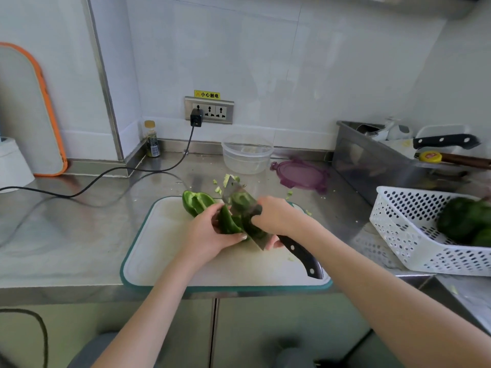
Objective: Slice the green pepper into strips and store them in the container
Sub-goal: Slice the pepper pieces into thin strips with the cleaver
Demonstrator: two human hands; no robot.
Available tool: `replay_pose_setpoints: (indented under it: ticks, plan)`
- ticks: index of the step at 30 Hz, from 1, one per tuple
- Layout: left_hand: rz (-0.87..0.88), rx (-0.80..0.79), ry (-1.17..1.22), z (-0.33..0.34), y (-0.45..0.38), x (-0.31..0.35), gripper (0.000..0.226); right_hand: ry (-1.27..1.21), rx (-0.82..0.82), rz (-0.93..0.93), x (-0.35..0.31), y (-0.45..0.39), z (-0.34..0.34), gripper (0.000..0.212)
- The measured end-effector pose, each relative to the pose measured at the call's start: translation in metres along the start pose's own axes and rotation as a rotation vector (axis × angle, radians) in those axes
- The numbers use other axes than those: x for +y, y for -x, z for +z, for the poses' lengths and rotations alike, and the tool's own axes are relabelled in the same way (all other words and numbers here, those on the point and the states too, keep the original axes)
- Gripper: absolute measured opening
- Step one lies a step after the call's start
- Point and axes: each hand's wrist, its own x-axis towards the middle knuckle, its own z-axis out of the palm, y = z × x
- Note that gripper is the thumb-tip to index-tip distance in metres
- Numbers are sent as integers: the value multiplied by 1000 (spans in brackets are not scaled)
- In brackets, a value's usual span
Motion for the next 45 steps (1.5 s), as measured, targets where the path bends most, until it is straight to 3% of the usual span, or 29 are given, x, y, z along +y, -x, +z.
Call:
replay_pose_setpoints:
  ticks: [5,9,16,21,25,32,37,45]
  plan:
    - [1,3,-20,0,1,3,87,31,-5,1,0,-5,10,24]
    - [18,8,-42,0,2,5,87,157,52,3,-3,-12,17,38]
    - [56,-19,-31,-2,3,-1,83,-66,51,-40,6,-1,-1,14]
    - [73,-38,-21,-2,-1,-5,71,-63,84,-28,10,10,-8,28]
    - [90,-23,-25,-2,-1,-3,68,-32,76,-24,12,15,0,19]
    - [92,-9,-43,-3,0,0,63,-4,134,-32,15,16,15,22]
    - [85,-8,-45,-3,1,1,64,-6,129,-17,11,15,15,28]
    - [85,1,-63,-3,-1,-1,70,3,155,-53,10,19,18,16]
